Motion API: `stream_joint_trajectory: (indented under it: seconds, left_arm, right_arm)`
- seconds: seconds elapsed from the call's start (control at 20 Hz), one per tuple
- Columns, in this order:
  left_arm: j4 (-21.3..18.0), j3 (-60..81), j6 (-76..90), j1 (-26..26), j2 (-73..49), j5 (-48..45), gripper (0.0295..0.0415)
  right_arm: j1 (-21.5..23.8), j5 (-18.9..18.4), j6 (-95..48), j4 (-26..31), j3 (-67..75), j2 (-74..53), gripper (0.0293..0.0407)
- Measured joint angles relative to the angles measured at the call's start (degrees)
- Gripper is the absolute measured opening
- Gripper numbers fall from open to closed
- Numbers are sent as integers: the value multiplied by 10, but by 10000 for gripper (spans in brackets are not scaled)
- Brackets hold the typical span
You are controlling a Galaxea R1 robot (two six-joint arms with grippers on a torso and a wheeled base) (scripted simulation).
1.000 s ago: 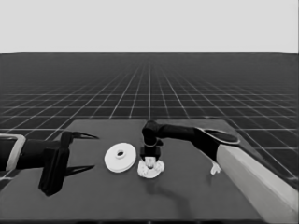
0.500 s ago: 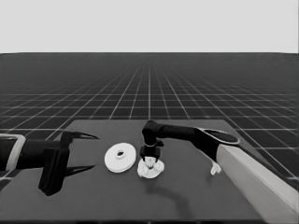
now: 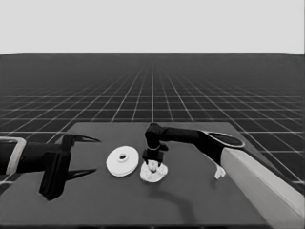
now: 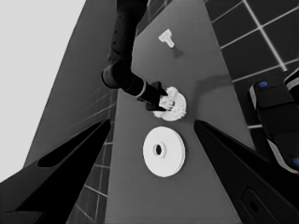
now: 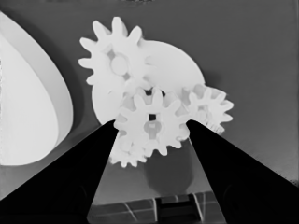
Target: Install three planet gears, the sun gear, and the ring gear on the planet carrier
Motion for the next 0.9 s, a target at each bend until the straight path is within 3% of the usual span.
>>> stream_joint_trajectory:
  seconds: [0.9]
  left_arm:
    - [0, 0, 0, 0, 0, 0, 385]
  right_arm:
    - [0, 0, 108, 0, 0, 0, 309]
